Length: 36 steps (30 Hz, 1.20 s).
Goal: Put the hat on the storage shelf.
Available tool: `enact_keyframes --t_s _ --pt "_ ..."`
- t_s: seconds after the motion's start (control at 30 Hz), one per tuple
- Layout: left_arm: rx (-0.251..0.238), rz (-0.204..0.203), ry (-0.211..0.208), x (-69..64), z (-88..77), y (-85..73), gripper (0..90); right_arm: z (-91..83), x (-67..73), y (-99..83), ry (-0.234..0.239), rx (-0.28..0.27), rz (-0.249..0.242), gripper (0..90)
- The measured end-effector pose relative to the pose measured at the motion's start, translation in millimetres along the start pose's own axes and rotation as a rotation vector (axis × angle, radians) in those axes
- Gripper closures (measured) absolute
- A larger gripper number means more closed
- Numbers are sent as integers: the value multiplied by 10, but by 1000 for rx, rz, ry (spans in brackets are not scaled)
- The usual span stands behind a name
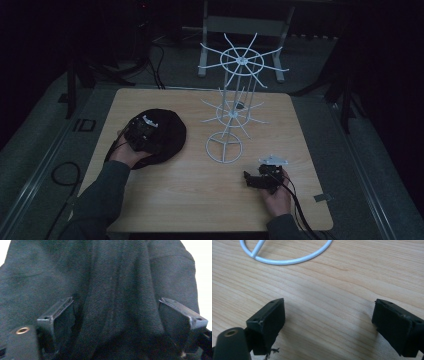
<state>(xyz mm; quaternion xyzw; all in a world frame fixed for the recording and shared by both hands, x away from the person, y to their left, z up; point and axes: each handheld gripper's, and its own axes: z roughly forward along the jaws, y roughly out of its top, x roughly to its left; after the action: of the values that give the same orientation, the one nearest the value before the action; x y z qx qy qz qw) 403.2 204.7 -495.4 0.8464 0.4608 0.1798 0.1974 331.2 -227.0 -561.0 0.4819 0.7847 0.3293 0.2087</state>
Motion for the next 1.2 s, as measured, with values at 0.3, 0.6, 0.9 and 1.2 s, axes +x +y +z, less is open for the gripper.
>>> enact_keyframes --t_s 0.3,0.6,0.9,1.2 --pt "48 -32 -20 23 29 -6 349 0 0 0 0 0 0 112" --pt "89 33 56 -40 56 -3 622 0 0 0 0 0 0 111" --pt "50 41 34 10 -51 27 827 0 0 0 0 0 0 112" --pt "-38 -1 41 105 -216 -8 833 0 0 0 0 0 0 111"
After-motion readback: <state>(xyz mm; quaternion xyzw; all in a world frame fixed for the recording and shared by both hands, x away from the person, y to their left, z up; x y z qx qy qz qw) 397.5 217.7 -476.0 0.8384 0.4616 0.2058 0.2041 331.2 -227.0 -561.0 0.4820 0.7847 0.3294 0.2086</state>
